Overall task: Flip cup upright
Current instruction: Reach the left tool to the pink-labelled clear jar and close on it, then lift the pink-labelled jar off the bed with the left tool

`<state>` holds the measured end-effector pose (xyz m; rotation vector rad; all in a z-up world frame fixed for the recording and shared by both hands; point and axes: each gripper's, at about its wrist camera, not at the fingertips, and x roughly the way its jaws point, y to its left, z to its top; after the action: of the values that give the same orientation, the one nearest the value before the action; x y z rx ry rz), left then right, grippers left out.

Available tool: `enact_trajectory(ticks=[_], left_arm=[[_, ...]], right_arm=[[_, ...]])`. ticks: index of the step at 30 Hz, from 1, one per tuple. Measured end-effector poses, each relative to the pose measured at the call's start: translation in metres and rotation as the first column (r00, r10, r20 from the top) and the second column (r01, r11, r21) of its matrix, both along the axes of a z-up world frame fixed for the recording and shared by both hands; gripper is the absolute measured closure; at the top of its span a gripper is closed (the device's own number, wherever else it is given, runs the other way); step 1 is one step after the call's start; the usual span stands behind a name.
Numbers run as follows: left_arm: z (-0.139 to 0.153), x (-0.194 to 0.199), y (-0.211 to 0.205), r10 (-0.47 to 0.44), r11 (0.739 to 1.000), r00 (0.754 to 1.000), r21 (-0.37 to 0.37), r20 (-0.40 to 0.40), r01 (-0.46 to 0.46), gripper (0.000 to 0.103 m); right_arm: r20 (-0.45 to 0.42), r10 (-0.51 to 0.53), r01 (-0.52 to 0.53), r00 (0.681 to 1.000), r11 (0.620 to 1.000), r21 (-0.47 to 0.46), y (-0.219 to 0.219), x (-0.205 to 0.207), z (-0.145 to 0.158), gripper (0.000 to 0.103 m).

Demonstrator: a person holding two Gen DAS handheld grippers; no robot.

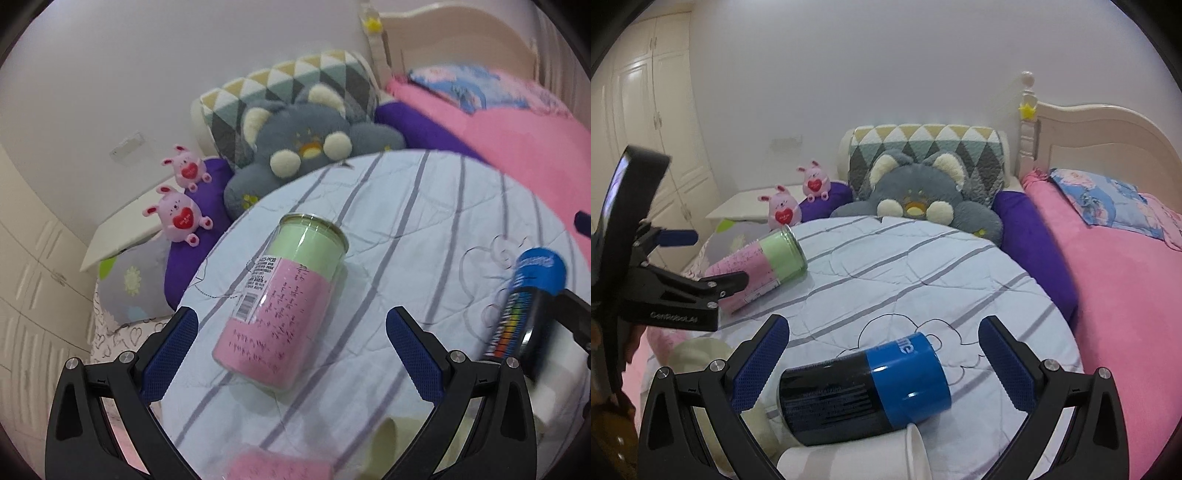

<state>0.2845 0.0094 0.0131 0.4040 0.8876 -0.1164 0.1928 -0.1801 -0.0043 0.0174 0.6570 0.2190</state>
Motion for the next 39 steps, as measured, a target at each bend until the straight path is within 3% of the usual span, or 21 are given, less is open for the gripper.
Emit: enact_trajectory(ticks=[7,13,16,18,22,27,39], left_arm=[[-0.016,0.039,-0.007,-0.022,0.999,0.994,0.041,-0.110,0.027,0.000],[-0.038,0.067,-0.012,-0.014,0.992,0.977,0.116,-0.211,0.039,0.000],[-0.047,0.075,-0.014,-0.025,0.993,0.962,0.106,-0.272,0.056,0.001],[-0.057,0.077,-0.016,-0.010,0.983,0.954,0.169,-0.300,0.064,0.027],[-0.058,0.073,-0.018,-0.002,0.976,0.958,0.207,-0.287,0.064,0.028],[-0.052,0.072,-0.015,0.003,0.983,0.953,0.178,-0.302,0.054,0.028],[-0.025,0.073,-0.001,0.060,0.993,0.965,0.116,-0.254,-0.031,0.029]], right_arm=[[-0.052,0.051,-0.050,0.997,0.998,0.025,0.005,0.019,-0.009,0.000],[-0.072,0.081,-0.078,0.994,0.996,0.034,0.006,0.030,-0.012,0.000],[-0.080,0.082,-0.079,0.993,0.996,0.046,0.005,0.031,-0.011,0.000],[-0.081,0.083,-0.079,0.993,0.996,0.046,0.005,0.031,-0.011,0.000],[-0.087,0.077,-0.073,0.993,0.996,0.051,0.004,0.032,-0.011,0.000],[-0.086,0.072,-0.068,0.994,0.996,0.051,0.003,0.031,-0.011,0.000],[-0.065,0.047,-0.044,0.997,0.997,0.056,-0.004,0.023,-0.003,0.000]])
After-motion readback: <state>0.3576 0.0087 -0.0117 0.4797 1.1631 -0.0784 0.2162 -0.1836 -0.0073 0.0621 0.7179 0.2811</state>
